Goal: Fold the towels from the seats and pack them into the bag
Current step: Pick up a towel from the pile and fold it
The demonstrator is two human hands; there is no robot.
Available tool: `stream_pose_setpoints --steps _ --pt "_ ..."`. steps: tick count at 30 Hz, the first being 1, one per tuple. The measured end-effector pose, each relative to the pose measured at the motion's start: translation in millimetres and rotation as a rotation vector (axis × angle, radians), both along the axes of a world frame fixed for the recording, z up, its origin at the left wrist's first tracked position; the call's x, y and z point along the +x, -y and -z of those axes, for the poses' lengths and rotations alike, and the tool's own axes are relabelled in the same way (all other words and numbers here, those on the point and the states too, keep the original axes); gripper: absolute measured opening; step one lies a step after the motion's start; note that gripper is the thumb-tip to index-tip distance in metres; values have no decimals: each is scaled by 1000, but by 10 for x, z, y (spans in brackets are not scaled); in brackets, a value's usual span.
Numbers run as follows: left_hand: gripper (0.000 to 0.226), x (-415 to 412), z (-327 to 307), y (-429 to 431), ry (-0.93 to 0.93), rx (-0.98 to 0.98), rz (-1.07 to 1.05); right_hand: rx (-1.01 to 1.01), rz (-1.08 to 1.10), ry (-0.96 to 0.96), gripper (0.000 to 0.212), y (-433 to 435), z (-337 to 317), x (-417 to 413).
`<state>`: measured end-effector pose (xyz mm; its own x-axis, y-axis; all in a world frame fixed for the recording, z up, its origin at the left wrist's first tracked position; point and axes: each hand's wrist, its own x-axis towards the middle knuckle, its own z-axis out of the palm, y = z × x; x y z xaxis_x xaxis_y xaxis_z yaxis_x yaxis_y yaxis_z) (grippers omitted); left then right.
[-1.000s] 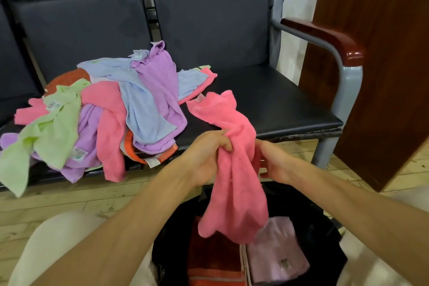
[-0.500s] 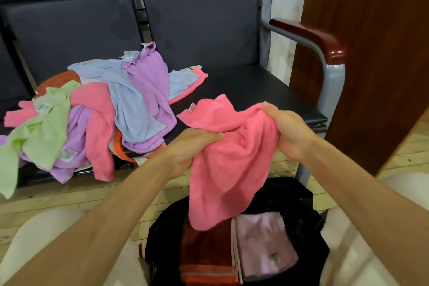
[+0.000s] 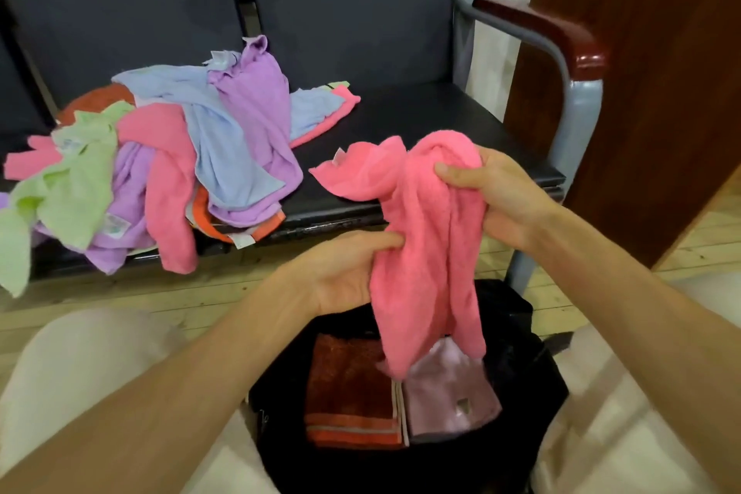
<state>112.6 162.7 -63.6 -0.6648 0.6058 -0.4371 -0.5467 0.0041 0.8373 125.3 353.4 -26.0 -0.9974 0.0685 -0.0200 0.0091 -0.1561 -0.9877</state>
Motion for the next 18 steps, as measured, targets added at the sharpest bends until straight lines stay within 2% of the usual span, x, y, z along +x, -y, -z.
stream_pose_setpoints --steps 4,6,8,12,14,18 --pt "25 -13 -233 109 -140 92 6 36 -34 58 18 1 -62 59" --pt "26 -7 -378 201 -205 161 -13 -92 -76 98 13 -23 -128 105" --pt "13 9 -508 270 -239 262 -45 -223 -63 63 12 -40 -189 149" --pt "24 16 -606 318 -224 330 -162 -386 -65 -30 15 -11 -269 208" --pt "24 -18 -596 330 -200 277 -263 -255 -13 11 14 -2 -244 182" --pt "30 -192 -472 399 -94 101 -531 425 271 28 13 -64 -139 92"
